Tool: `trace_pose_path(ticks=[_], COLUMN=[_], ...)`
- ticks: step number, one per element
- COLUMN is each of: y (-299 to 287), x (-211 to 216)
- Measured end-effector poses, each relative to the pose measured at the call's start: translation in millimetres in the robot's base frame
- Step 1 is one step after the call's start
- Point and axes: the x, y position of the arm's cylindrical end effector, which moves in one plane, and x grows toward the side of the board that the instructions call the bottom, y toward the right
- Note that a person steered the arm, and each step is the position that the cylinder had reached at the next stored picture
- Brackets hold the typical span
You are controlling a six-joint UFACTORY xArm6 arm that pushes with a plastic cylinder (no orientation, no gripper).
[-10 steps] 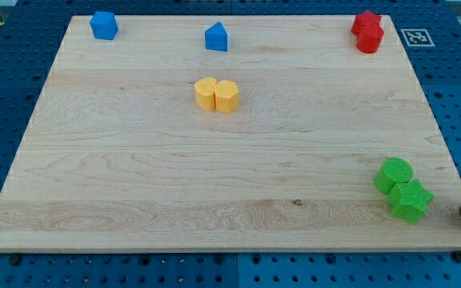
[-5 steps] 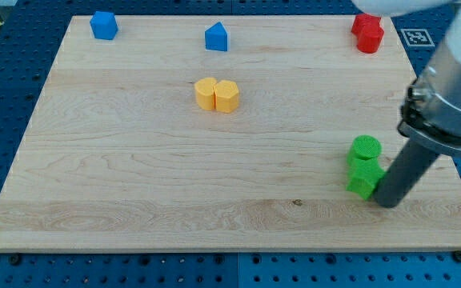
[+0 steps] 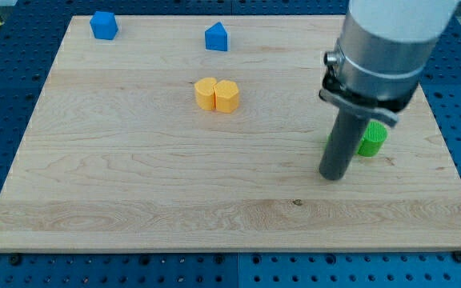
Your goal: Place the green star at the right of the triangle
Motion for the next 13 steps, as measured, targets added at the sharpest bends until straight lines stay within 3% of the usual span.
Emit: trace_pose_path(ticks=[1, 4, 6, 9, 12, 13], y=[1, 2, 61, 43, 31, 21], x=[12, -14, -12, -51, -51, -72])
